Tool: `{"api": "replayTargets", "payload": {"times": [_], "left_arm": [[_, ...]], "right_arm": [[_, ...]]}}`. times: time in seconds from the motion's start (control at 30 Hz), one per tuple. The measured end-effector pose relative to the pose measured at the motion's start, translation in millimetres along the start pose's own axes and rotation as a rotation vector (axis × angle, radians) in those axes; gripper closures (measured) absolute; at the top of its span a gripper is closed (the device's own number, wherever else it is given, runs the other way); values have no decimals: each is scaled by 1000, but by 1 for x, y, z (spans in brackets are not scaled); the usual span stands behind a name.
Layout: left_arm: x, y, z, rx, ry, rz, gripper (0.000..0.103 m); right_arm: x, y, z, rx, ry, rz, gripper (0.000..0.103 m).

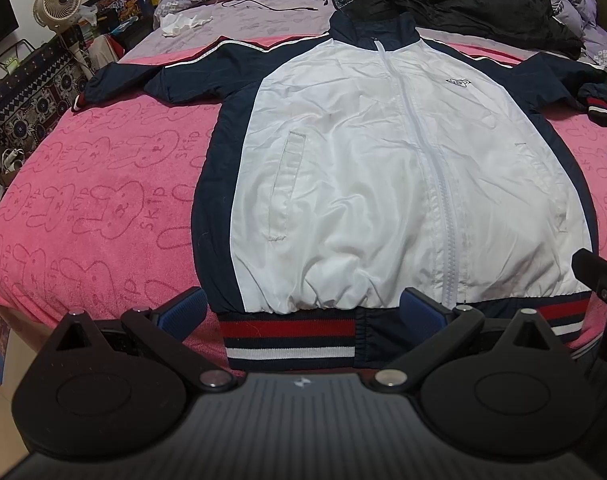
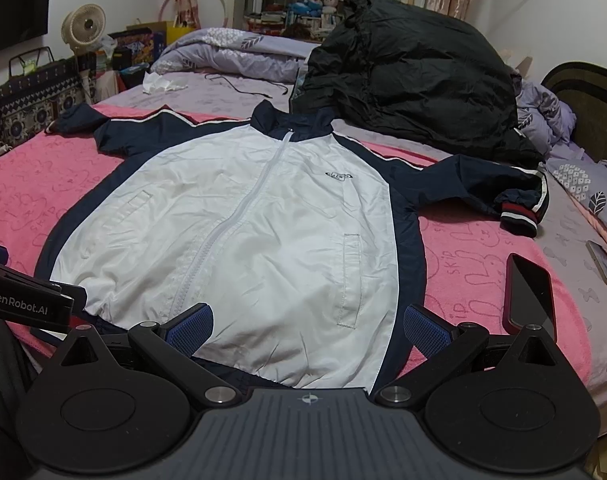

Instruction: Fold clothes

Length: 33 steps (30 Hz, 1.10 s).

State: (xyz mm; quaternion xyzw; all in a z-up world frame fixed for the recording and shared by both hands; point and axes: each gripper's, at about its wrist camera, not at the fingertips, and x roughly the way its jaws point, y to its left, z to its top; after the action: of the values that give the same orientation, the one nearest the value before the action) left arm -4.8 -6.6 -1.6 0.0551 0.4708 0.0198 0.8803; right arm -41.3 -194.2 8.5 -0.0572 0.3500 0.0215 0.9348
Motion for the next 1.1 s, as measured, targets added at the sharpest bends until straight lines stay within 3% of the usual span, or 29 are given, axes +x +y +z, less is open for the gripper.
{"api": "replayTargets", "payload": {"times": [0.63, 1.1], "left_arm": [[6, 0, 1, 3, 11, 0, 0], [30, 5, 12, 7, 40, 3, 0]], "right_arm": [[3, 2, 0, -13, 3, -4, 0], [28, 5, 7, -18, 12, 3, 0]]}}
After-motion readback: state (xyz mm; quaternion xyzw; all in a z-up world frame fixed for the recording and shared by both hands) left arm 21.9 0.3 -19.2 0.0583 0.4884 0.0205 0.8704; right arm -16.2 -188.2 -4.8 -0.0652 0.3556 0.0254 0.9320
